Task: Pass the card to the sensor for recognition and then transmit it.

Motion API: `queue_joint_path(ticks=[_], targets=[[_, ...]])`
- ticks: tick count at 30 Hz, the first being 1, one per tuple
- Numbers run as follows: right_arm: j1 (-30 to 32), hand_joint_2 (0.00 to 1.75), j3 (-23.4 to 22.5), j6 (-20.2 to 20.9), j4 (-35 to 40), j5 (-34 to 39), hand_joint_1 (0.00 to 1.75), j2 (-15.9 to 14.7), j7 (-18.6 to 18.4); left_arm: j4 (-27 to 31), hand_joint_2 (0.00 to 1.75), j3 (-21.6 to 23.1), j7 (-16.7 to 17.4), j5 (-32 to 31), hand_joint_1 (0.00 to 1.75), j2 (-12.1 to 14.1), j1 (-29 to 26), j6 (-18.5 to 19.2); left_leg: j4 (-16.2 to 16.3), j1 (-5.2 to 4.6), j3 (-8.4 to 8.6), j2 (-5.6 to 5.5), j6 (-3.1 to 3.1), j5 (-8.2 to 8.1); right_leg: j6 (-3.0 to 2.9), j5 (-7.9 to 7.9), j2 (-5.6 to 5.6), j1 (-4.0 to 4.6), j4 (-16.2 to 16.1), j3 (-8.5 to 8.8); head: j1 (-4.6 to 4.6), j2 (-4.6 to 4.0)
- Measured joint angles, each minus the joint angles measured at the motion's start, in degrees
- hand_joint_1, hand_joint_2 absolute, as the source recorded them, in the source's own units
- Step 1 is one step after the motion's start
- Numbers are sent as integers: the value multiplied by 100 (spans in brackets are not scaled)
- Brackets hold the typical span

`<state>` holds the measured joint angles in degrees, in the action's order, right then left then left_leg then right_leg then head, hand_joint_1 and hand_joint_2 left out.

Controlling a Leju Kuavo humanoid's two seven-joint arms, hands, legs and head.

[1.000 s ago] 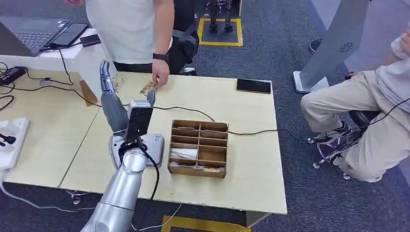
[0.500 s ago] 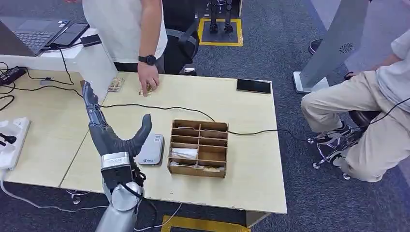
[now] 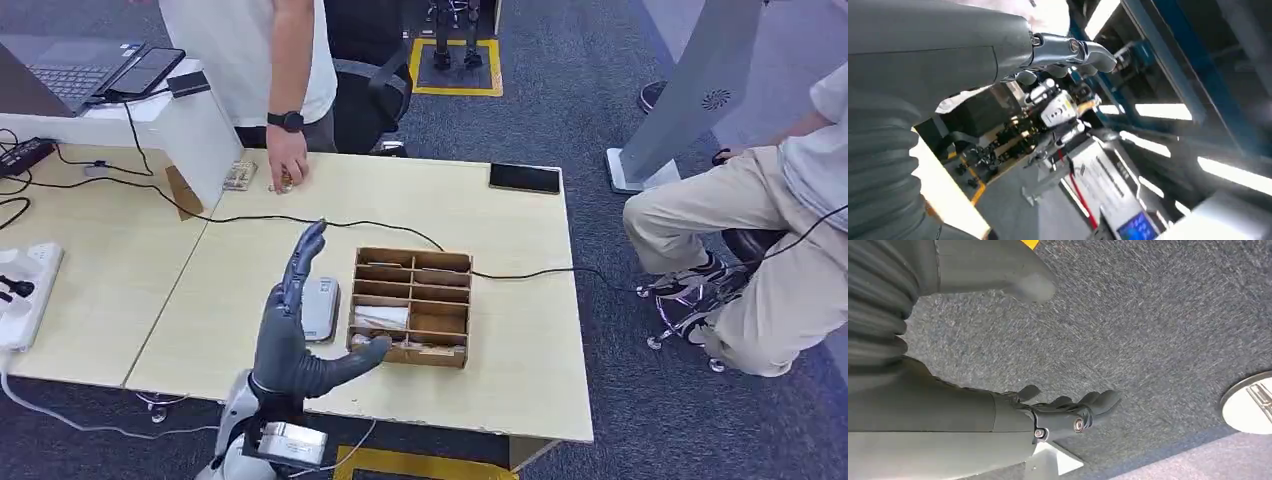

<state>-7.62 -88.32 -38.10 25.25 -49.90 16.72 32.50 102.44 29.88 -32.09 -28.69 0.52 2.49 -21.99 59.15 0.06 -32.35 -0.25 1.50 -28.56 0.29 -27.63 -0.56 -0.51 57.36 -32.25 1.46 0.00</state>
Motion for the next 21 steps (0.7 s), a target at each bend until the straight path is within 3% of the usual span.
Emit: queue_joint_path(ticks=[9, 15, 21], targets=[[13, 175, 2, 0, -33, 109, 0, -24, -15, -101, 175, 350, 326, -604, 0, 339, 83, 643, 0, -1, -1, 0, 0, 0, 0, 0, 0, -1, 0, -2, 0, 0], [51, 175, 26, 0, -31, 114, 0, -24, -44, -297, 175, 527, 628, -1092, 0, 420, 212, 739, 0, -1, -1, 1, 0, 0, 0, 0, 0, -1, 0, -2, 0, 0], [98, 175, 129, 0, -22, 105, 0, -24, -136, -553, 175, 717, 1080, -1960, 0, 448, 383, 663, 0, -1, -1, 0, 0, 0, 0, 0, 0, -1, 0, -2, 0, 0]])
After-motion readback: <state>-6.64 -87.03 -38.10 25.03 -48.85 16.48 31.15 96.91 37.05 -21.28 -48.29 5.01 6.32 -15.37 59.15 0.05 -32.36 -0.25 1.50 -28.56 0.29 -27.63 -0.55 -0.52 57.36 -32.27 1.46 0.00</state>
